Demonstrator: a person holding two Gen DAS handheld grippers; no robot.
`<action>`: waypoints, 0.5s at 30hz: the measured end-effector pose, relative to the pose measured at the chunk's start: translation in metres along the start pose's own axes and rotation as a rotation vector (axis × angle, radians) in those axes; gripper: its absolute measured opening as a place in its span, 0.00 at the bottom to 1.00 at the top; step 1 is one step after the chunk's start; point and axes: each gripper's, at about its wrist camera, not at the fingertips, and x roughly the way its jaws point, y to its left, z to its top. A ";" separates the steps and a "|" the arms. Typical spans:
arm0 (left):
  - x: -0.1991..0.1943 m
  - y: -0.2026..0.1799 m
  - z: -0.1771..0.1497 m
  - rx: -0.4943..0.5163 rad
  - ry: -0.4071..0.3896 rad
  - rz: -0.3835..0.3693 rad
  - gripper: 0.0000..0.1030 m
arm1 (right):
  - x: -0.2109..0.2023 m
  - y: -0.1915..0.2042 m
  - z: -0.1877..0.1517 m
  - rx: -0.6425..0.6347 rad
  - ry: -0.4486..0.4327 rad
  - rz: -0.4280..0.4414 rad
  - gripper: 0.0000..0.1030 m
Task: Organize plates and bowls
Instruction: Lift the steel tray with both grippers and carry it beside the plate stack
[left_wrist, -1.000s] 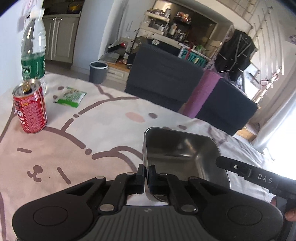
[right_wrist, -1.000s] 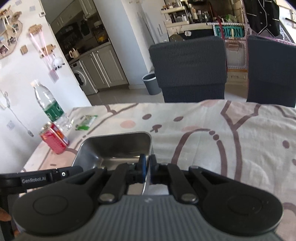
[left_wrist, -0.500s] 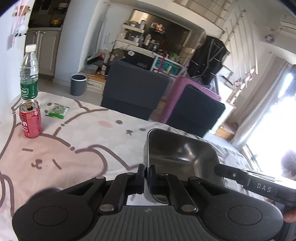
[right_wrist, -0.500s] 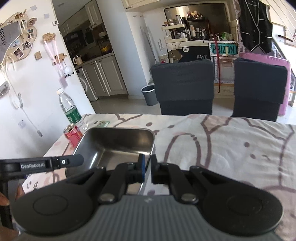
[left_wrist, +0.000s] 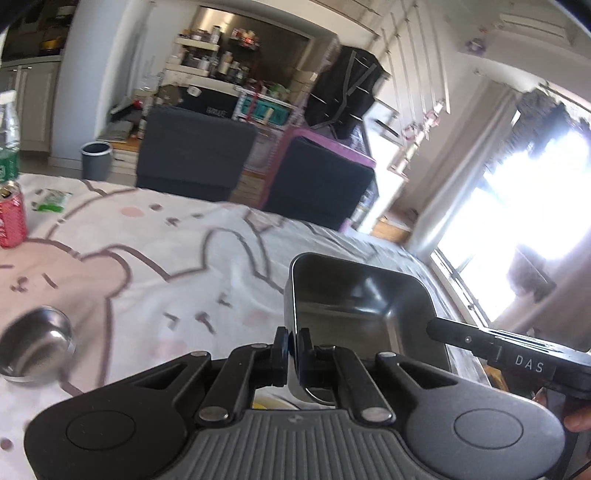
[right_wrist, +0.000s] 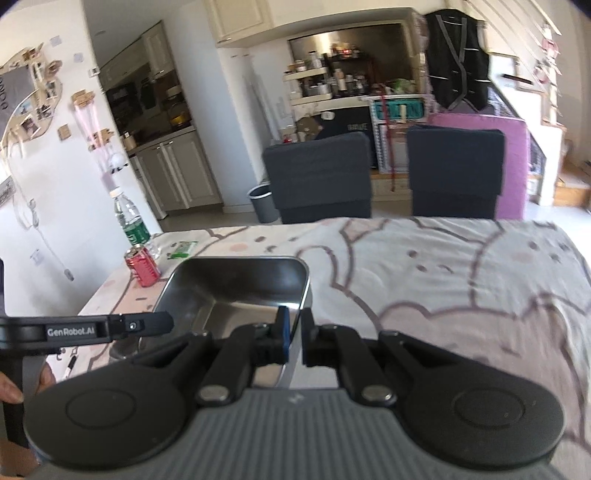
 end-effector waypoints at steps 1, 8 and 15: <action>0.002 -0.005 -0.005 0.007 0.010 -0.010 0.05 | -0.005 -0.006 -0.007 0.016 -0.001 -0.007 0.06; 0.020 -0.040 -0.027 0.079 0.070 -0.064 0.06 | -0.033 -0.032 -0.038 0.072 -0.007 -0.081 0.06; 0.045 -0.070 -0.042 0.149 0.136 -0.090 0.06 | -0.043 -0.053 -0.052 0.075 0.017 -0.158 0.06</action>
